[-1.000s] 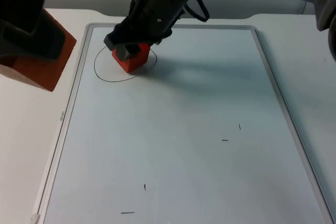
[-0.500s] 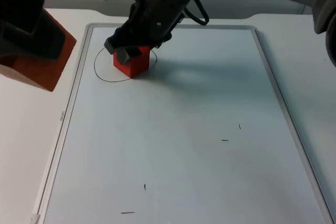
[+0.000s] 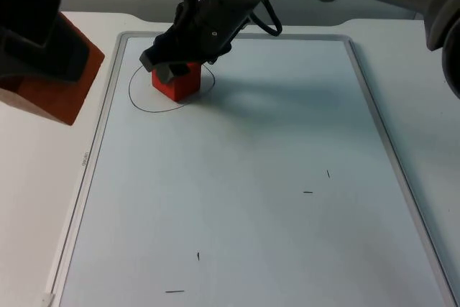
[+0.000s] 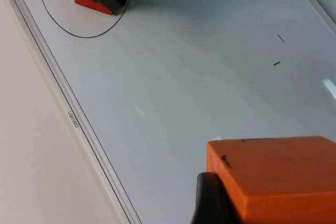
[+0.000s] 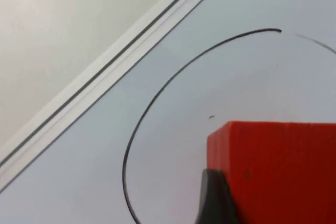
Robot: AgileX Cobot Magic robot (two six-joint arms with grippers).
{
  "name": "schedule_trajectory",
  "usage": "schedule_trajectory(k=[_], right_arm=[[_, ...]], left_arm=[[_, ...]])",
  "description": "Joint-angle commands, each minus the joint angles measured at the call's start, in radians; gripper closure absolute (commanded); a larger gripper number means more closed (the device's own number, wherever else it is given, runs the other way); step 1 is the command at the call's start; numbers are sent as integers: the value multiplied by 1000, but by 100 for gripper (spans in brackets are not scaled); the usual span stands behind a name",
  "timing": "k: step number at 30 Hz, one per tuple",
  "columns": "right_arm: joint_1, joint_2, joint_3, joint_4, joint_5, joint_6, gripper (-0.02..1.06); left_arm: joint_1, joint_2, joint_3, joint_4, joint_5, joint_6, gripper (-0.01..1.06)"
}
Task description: Pick up one cube with the left hand and another cube with the right hand. First place the cube in the right hand at the target position, then stack the cube in the left hand on top.
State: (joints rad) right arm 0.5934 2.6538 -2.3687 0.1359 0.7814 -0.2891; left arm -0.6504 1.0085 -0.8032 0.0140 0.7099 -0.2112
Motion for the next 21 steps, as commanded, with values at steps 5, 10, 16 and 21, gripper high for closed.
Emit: schedule_trajectory(k=[5,10,16,21], right_arm=[[8,-2,-7,1,-24,1,74],[8,-2,-7,0,-24,1,48],[8,-2,-7,2,-53,1,12],[8,-37,-7,53,-73,1,8]], left_arm=[[-7,-9,2,-8,-7,-6,105],[-7,-9,2,-8,-7,-6,105],[-7,-9,2,-8,-7,-6,105],[-7,-9,2,-4,-7,-6,105]])
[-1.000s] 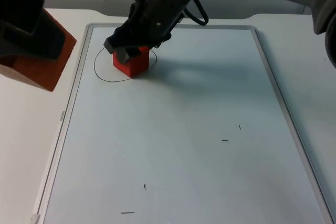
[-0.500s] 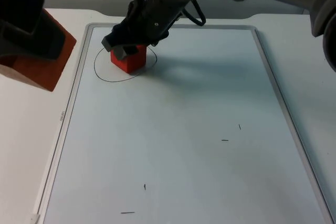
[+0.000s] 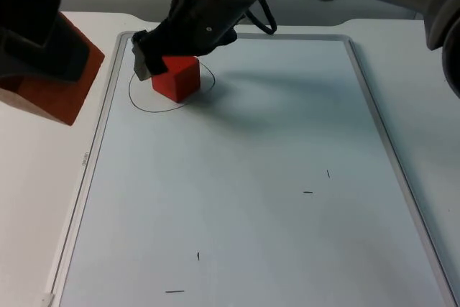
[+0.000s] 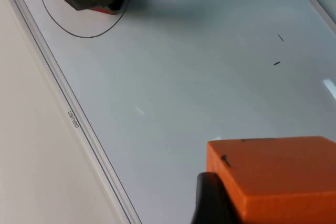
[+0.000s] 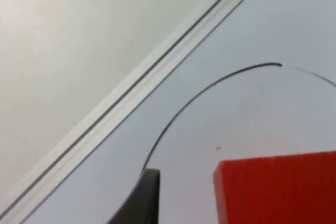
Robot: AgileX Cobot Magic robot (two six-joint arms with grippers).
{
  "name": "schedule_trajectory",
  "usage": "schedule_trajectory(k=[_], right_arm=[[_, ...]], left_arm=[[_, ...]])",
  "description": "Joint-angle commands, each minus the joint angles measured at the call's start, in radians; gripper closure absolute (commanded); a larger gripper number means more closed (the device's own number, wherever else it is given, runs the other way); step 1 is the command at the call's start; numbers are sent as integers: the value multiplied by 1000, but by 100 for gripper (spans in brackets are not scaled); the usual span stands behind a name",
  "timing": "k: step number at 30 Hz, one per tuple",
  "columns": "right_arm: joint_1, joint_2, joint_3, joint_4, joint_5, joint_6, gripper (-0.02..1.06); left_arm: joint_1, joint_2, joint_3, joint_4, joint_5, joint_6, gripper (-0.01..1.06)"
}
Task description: Pick up one cube with the left hand and another cube with the right hand. First place the cube in the right hand at the target position, then stack the cube in the left hand on top.
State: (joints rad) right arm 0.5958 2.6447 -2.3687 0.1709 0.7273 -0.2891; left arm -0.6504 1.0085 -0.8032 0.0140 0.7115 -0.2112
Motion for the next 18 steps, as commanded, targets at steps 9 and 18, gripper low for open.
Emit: schedule_trajectory(k=[9,18], right_arm=[[6,-261,-7,10,53,-14,8],[4,-626,-7,67,290,-116,8]], left_arm=[[-7,-9,2,1,-10,-6,105],[-7,-9,2,25,-18,-6,105]])
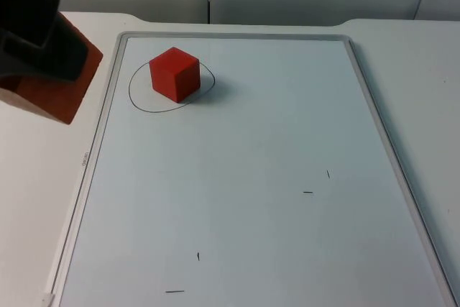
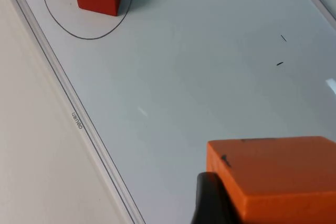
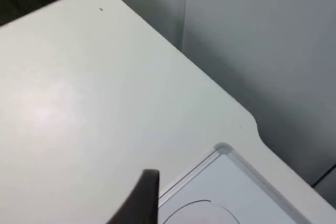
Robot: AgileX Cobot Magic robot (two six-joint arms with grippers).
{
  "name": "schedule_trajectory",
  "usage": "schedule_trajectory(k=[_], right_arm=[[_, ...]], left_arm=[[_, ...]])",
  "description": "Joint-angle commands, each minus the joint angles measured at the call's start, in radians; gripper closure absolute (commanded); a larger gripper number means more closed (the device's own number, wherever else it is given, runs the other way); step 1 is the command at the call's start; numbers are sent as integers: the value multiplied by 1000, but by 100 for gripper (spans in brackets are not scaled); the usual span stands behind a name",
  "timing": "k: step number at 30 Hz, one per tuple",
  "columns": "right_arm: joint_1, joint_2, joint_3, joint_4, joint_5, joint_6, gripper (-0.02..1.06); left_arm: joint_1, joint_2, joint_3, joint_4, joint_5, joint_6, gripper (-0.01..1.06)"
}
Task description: Pick up one cube with the left hand and another cube with the right hand. First place the cube in the right hand at the target position, then stack the cube in the left hand on top.
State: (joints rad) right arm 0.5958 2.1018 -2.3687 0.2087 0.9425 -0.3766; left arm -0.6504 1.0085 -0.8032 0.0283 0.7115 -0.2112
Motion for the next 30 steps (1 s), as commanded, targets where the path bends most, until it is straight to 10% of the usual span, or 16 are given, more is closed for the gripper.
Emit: schedule_trajectory(k=[1,11,30], right_arm=[[4,-83,-7,29,75,-28,8],[2,-362,-7,101,279,-50,9],[2,-661,-3,115,279,-94,13]], left_arm=[[-7,-9,2,11,-18,-6,105],[-7,-9,2,34,-41,44,105],[-7,255,-99,65,-157,55,105]])
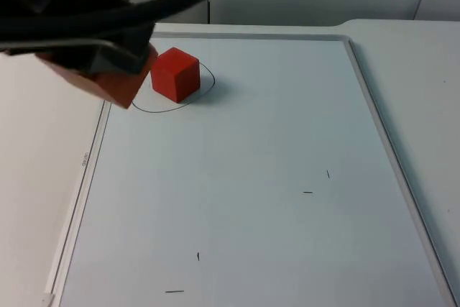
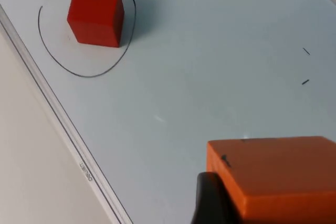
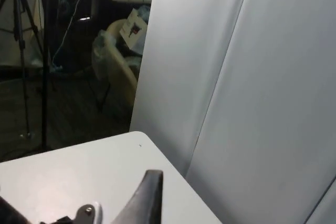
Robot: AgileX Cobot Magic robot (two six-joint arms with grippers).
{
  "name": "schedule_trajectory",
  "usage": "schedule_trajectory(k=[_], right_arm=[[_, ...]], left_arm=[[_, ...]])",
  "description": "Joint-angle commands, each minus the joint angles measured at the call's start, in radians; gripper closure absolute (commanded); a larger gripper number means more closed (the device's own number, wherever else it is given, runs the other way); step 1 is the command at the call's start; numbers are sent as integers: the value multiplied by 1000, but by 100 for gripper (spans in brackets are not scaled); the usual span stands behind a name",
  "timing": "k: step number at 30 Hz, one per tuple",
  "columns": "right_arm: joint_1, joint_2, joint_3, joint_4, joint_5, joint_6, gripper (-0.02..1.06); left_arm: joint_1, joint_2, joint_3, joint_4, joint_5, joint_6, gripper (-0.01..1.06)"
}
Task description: Pick up one cube with the left hand and another cube with the right hand. First place the cube in the right hand at the target position, then stack the cube in the left hand on top.
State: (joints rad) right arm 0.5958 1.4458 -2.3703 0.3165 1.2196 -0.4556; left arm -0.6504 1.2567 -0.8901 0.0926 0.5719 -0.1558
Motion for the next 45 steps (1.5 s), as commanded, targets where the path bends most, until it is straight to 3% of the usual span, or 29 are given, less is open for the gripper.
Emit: schedule_trajectory(k=[1,5,8,9,14,18,24,27,41,45], right_arm=[[2,-12,-1,15,1,-19,13],[2,-26,-1,15,1,-16,13],[2,-47,-1,22,1,7,13],[2,-47,-1,22,1,7,13],[6,-83,-1,22,1,35,13],[6,-105,42,30,1,37,13],[6,-121,148,18,1,34,13],[6,-121,181,-2,1,34,13],[6,-121,181,-41,1,34,13],[6,-121,181,-54,1,34,13]], left_arm=[[-7,59,-68,41,5,0,105],[13,157,-209,88,65,27,105],[68,258,-341,17,140,190,105],[68,258,-341,17,140,190,105],[205,417,-511,-181,214,461,105],[267,520,-603,-249,239,550,105],[270,640,-718,-262,281,597,105],[274,757,-845,-269,345,627,105],[300,1088,-1289,-264,540,616,105],[309,1137,-1345,-269,564,594,105]])
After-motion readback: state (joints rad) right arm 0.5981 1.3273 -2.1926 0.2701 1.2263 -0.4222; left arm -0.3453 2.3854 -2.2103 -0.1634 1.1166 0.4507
